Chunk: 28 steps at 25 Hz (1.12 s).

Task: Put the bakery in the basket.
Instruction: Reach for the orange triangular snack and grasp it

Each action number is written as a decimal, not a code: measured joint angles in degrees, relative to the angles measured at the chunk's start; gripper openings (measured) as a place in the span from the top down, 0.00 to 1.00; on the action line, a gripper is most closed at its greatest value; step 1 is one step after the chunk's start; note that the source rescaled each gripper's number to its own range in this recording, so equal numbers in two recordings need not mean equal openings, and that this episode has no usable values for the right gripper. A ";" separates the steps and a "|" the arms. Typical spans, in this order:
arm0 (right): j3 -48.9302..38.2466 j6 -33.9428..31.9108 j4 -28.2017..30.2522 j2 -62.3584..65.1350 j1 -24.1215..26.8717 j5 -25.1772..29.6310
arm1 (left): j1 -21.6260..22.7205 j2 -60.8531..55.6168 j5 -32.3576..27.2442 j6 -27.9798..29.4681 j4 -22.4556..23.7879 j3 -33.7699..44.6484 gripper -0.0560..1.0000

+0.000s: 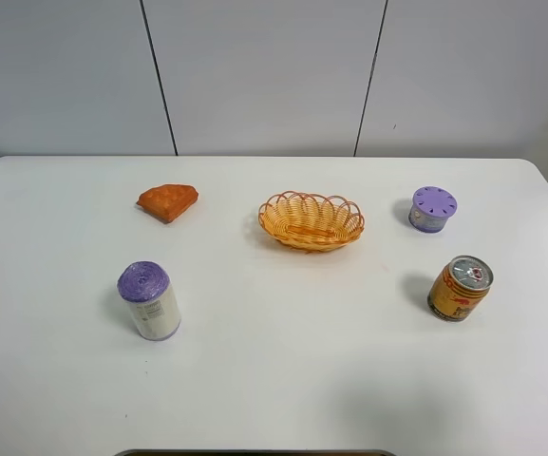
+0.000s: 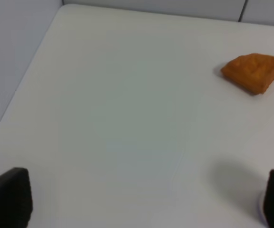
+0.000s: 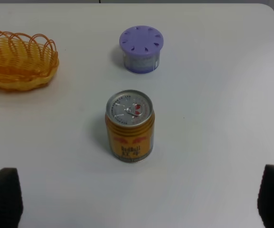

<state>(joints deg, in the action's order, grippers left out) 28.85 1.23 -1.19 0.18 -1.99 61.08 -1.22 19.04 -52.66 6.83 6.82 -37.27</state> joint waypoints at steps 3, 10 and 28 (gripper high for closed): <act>0.00 0.00 0.00 0.00 0.00 0.00 | 0.00 5.50 2.14 -1.80 -0.83 -2.16 0.00; 0.00 0.00 0.00 0.00 0.00 0.00 | 0.00 16.99 4.27 -10.78 -1.01 -7.46 0.00; 0.00 0.00 0.00 0.00 0.00 0.00 | -4.86 46.18 2.57 -19.54 -1.55 -24.90 0.00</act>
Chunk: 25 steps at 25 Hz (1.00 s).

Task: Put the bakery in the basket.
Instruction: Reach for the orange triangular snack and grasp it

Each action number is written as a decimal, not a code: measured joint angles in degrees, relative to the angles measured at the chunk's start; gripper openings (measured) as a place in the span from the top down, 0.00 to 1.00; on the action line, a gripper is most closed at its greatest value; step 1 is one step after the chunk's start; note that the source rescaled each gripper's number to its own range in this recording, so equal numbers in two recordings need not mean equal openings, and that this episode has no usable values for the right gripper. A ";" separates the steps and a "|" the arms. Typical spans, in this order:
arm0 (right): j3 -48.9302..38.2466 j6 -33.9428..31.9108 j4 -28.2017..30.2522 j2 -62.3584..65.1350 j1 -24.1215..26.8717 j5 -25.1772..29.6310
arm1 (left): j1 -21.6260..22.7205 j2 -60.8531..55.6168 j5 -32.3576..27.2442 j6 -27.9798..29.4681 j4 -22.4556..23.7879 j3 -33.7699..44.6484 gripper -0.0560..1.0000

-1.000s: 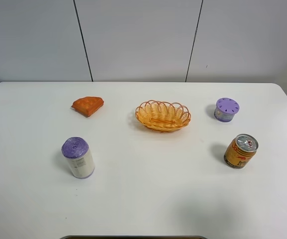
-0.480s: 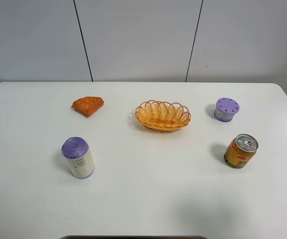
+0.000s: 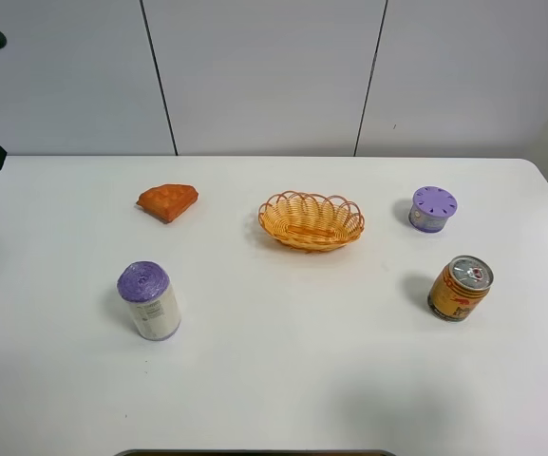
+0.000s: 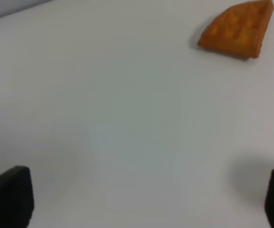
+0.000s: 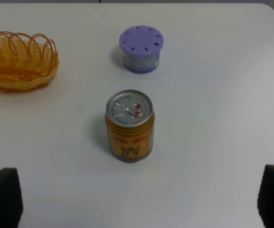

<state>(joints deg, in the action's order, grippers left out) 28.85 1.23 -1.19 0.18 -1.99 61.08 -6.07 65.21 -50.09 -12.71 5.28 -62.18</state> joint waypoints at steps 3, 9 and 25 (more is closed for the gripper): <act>0.00 0.00 0.00 0.00 0.00 0.00 | -1.51 4.31 0.27 -0.91 0.79 -2.89 0.00; 0.00 0.00 0.00 0.00 0.00 0.00 | -4.79 12.42 0.51 -1.26 0.83 -10.08 0.00; 0.00 0.00 0.00 0.00 0.00 0.00 | -12.11 32.55 -6.51 -17.47 0.13 -24.99 0.06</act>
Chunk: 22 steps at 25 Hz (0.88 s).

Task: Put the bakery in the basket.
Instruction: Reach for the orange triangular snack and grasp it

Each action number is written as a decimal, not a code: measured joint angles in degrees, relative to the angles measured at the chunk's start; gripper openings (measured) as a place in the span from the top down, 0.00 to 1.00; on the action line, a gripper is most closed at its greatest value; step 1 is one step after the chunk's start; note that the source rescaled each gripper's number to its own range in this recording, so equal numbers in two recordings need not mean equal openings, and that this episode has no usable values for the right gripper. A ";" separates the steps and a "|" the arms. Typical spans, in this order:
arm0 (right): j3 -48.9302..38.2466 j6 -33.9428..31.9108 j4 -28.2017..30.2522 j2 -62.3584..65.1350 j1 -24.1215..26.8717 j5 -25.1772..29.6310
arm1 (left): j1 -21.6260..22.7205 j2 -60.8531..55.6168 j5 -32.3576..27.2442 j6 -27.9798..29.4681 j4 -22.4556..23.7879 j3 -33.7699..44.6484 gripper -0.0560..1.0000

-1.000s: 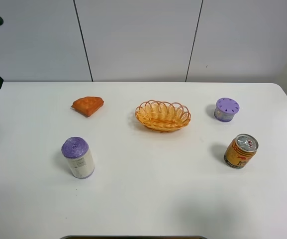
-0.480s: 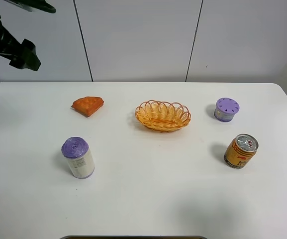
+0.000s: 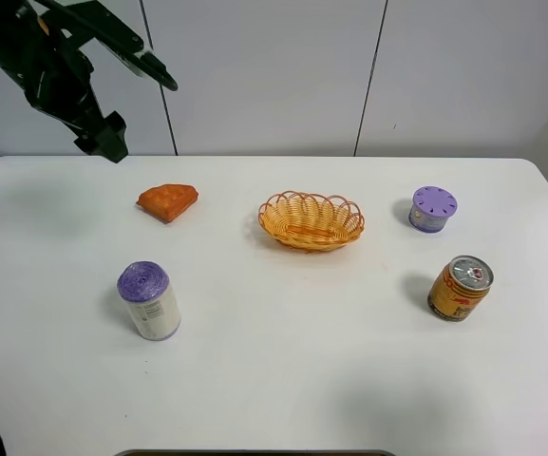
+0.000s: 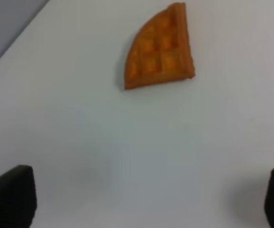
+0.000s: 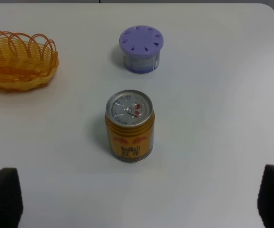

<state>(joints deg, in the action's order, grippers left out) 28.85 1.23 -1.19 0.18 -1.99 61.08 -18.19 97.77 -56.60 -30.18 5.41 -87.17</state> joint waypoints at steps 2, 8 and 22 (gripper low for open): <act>0.00 0.00 0.00 0.00 0.00 0.00 | 0.00 1.48 1.73 -1.63 0.05 -0.06 0.06; 0.00 0.00 0.00 0.00 0.00 0.00 | 0.00 7.66 2.20 -3.64 -0.62 -7.11 0.06; 0.00 0.00 0.00 0.00 0.00 0.00 | 0.69 24.10 -1.89 -5.58 -4.98 -23.85 0.07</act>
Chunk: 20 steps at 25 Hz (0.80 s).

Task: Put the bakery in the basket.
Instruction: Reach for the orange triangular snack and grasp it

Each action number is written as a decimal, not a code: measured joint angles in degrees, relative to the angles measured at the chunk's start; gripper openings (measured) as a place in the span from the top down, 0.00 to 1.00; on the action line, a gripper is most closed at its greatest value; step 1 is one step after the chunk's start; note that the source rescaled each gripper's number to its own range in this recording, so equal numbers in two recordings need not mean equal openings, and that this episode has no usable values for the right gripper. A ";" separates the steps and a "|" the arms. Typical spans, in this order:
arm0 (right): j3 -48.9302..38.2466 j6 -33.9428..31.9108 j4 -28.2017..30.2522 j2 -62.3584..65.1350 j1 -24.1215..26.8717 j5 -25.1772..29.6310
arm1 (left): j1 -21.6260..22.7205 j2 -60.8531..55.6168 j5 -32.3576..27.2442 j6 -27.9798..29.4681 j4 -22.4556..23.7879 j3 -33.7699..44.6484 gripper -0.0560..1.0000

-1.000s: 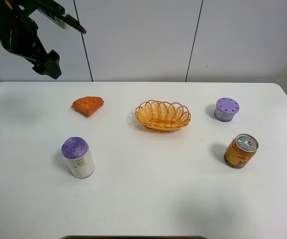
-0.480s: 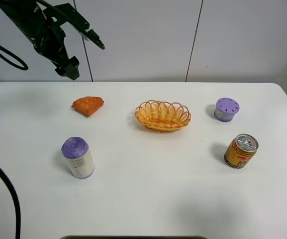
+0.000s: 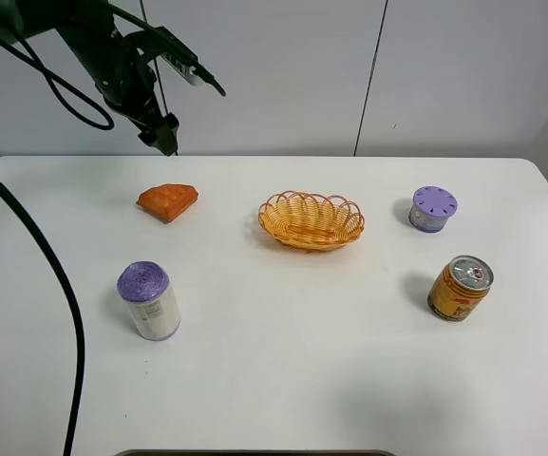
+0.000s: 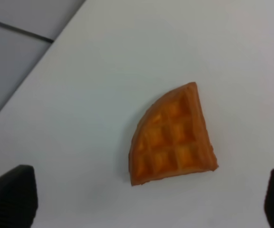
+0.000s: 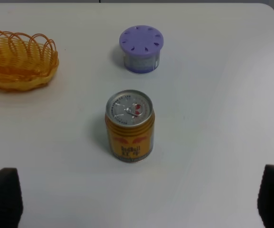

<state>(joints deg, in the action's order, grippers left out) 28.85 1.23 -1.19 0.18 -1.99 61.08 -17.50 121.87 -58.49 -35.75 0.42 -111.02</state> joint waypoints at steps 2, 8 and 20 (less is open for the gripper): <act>0.00 0.00 0.00 0.00 0.00 0.00 | 0.19 1.69 0.44 -0.05 0.00 -0.15 0.07; 0.00 0.00 0.00 0.00 0.00 0.00 | 0.33 5.62 2.91 -0.18 -0.02 -0.15 0.08; 0.00 0.00 0.00 0.00 0.00 0.00 | 0.33 12.99 6.65 1.77 -0.42 -0.19 0.08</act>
<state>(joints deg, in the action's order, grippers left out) 28.85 1.23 -1.19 0.18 -1.99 61.08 -17.17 134.85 -51.84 -33.98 0.00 -111.21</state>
